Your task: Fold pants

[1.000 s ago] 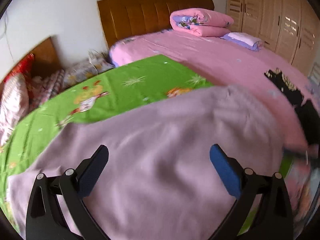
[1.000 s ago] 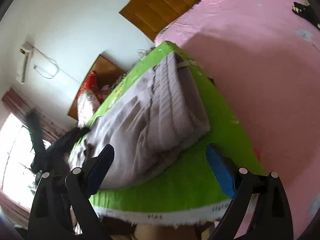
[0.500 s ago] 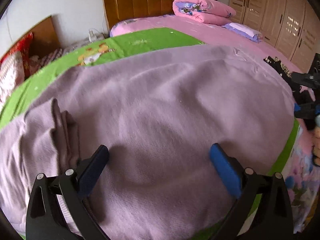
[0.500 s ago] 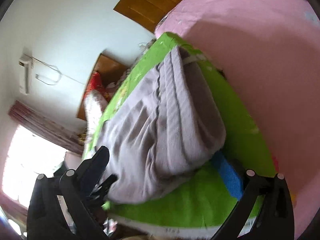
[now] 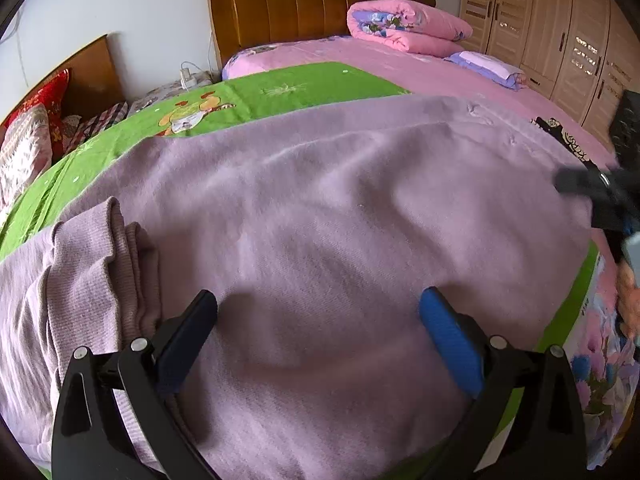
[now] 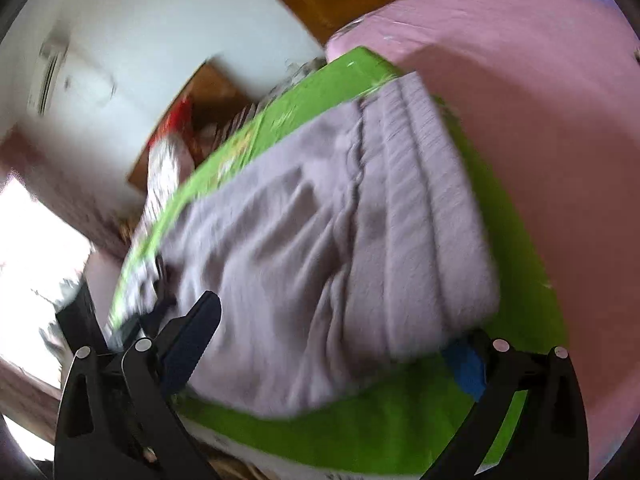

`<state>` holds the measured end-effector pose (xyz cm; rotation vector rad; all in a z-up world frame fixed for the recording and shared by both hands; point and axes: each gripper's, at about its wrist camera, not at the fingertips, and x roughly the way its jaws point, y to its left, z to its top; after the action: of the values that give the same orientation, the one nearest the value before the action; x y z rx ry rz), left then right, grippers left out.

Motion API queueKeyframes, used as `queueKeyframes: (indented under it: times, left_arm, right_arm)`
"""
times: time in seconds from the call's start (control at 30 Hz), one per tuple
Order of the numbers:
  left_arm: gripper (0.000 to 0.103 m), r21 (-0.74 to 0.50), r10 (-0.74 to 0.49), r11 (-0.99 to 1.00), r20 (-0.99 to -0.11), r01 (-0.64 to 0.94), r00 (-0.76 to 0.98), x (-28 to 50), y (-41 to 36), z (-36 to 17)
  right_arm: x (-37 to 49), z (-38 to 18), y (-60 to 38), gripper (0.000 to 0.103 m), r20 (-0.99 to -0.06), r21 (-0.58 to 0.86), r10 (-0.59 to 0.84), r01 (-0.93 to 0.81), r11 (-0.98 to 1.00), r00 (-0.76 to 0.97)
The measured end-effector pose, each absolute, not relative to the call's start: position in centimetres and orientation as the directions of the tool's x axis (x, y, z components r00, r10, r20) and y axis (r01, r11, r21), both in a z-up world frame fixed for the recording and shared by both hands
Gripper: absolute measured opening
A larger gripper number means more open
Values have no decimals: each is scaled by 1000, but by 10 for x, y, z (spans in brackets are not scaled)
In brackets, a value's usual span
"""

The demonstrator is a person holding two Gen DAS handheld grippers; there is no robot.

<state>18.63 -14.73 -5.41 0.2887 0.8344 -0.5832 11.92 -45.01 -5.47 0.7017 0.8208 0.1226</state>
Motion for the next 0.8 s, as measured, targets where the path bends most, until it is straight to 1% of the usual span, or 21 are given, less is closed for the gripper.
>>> queueKeyframes:
  times: [0.1,0.17,0.23,0.3,0.33,0.37,0.4,0.43,0.47,0.5,0.53,0.57,0.6,0.67,0.7,0.77,0.8]
  left_arm:
    - [101,23,-407,800,-715,600,569,170,-133,-34]
    - [101,16,-424,807,-680,590,598,165,-108,-16]
    - [101,-10,-407,845,-661,535,630,170,-71,-3]
    - [101,-48,-356,895,-677,444,644,183,-32,-1]
    - [101,-68,-313,926,-689,371,653,191,-7,-3]
    - [101,-92,-288,944,-704,318,650,198,13,-7]
    - [101,-113,-272,954,-723,279,635,203,30,-13]
    - [101,-121,-247,963,-754,240,609,209,45,-22]
    - [101,-103,-217,969,-784,223,581,213,52,-35]
    - [101,-83,-208,968,-794,237,572,214,53,-42]
    - [102,-13,-182,962,-774,271,607,208,48,-49]
    - [102,23,-162,961,-763,277,626,204,45,-51]
    - [102,17,-152,966,-771,259,618,204,45,-49]
    - [102,17,-146,967,-780,255,609,207,45,-48]
    - [102,20,-146,966,-780,258,608,207,45,-48]
    - [102,20,-151,964,-779,264,609,207,47,-48]
    - [102,17,-154,964,-777,266,611,206,47,-48]
  right_arm:
    - [126,-56,-452,98,-610,637,348,180,749,712]
    - [120,-58,-453,91,-592,646,343,176,743,729]
    - [116,-59,-458,87,-578,663,345,179,727,739]
    - [117,-58,-457,87,-584,661,344,185,727,735]
    - [118,-57,-456,84,-588,656,336,192,729,736]
    - [118,-58,-457,71,-597,645,316,206,736,737]
    - [117,-59,-458,62,-606,634,292,227,740,740]
    - [115,-62,-461,59,-593,647,283,236,725,754]
    - [112,-65,-463,54,-566,667,284,228,709,774]
    - [106,-67,-463,53,-533,680,273,214,701,801]
    - [102,-68,-462,50,-514,689,264,209,694,816]
    - [98,-70,-462,48,-496,702,254,210,681,830]
    - [94,-71,-463,47,-476,722,248,214,658,844]
    - [86,-72,-469,37,-410,783,237,206,587,881]
    - [84,-69,-469,37,-384,798,225,200,568,895]
    - [86,-46,-459,33,-364,768,190,178,616,912]
    - [90,-24,-445,33,-358,722,167,159,674,918]
